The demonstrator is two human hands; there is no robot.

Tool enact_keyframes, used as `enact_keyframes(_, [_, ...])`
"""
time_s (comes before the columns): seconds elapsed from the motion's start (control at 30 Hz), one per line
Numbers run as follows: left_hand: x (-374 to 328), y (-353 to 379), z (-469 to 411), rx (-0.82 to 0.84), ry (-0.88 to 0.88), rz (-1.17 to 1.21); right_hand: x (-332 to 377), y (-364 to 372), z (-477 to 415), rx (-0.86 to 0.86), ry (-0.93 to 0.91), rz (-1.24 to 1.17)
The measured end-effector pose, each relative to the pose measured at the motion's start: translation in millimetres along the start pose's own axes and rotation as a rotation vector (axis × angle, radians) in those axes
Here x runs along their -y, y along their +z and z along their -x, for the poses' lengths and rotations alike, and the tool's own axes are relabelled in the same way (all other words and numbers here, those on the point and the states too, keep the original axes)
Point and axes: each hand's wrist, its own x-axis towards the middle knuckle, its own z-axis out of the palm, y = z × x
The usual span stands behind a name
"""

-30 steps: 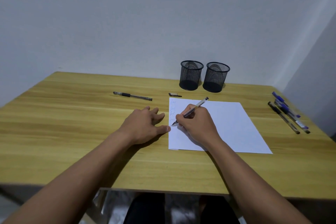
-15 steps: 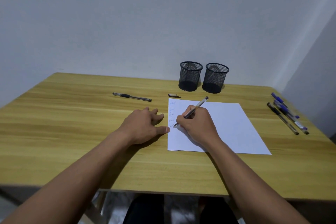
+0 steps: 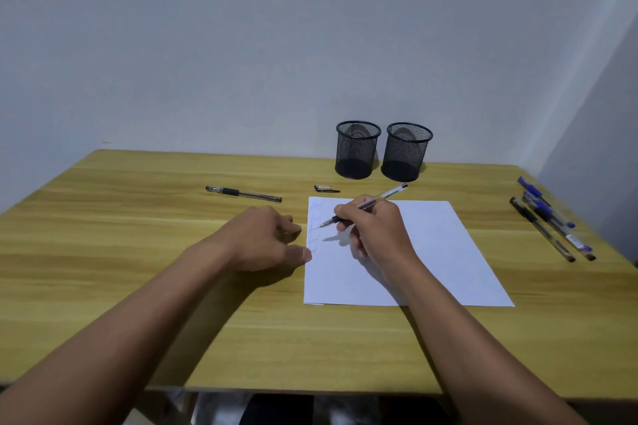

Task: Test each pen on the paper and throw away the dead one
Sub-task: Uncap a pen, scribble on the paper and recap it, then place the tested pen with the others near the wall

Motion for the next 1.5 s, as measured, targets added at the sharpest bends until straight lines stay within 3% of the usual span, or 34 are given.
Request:
enact_keyframes(0.2, [-23.9,-18.6,-50.8,-0.339,0.107,-0.011,11.6,-18.1,-22.0,-0.073,-0.061,-0.015])
enact_keyframes(0.5, [-29.4,5.6,-126.3,-0.356,0.163,-0.330,18.9,-42.6,-41.6,-0.130,-0.058,-0.026])
enact_keyframes(0.77, [-48.2,-9.2,-85.9,-0.363,0.285,0.323,23.7,-54.6,-37.5,-0.133,-0.107,-0.125])
enact_keyframes(1.1, [-69.5,-10.1,-59.6,-0.258,0.302,0.605,27.8,-61.1,-29.6,-0.028,-0.088,-0.109])
enact_keyframes(1.17, [-105.9,-14.4,-30.4,-0.224,0.383,0.692,52.3,-82.2,2.9,-0.026,-0.146,-0.182])
enact_keyframes(1.33, [-114.8,-7.6,-18.5,-0.221,0.326,0.965,60.1,-76.5,10.1,0.006,-0.134,-0.265])
enact_keyframes(1.5, [-109.5,-4.6,-14.0,-0.228,0.303,1.012,59.0,-70.9,13.1,0.008,-0.150,-0.216])
